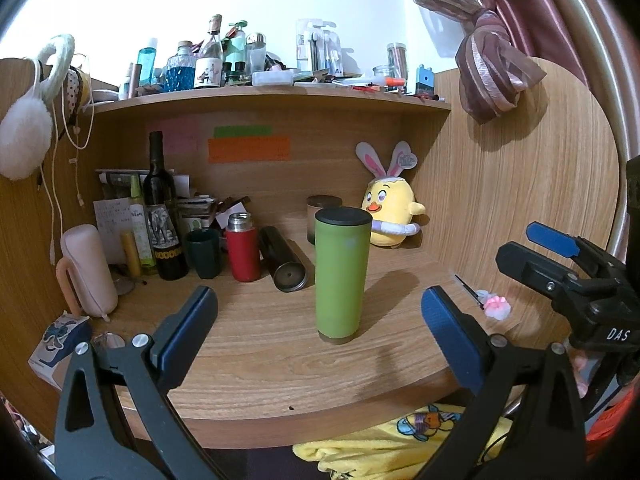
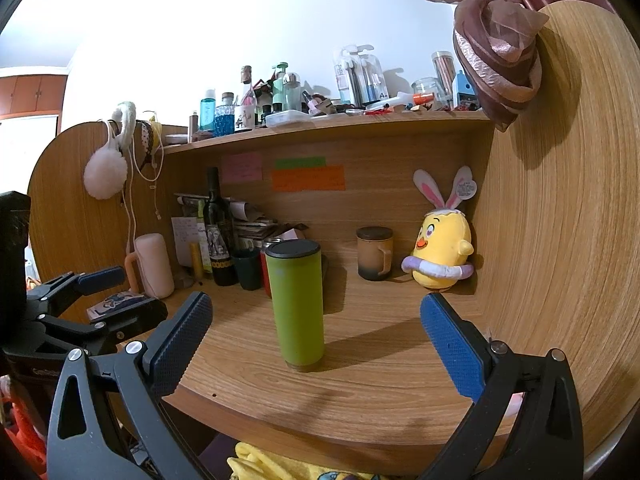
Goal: Flip cup upside down
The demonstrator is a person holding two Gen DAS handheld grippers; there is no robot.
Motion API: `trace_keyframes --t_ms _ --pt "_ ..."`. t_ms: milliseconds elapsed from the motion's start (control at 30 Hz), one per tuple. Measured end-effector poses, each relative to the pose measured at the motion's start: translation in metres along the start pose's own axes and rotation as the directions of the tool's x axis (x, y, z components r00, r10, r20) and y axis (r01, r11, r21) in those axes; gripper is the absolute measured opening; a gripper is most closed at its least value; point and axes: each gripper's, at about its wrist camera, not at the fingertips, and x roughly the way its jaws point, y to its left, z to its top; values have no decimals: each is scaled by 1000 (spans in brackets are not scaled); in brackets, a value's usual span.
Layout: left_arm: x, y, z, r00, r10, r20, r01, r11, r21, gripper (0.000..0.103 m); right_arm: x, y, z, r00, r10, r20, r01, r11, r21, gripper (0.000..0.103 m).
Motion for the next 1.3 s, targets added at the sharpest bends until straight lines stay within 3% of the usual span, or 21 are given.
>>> trace_keyframes --t_ms 467,1300 --pt "5 3 -1 1000 -11 -21 11 999 -43 103 0 -1 0 1000 2 1 -2 1000 1 103" --pt "3 -2 -2 1000 -16 -18 15 1000 -11 103 1 5 0 1000 6 -6 -6 1000 0 103"
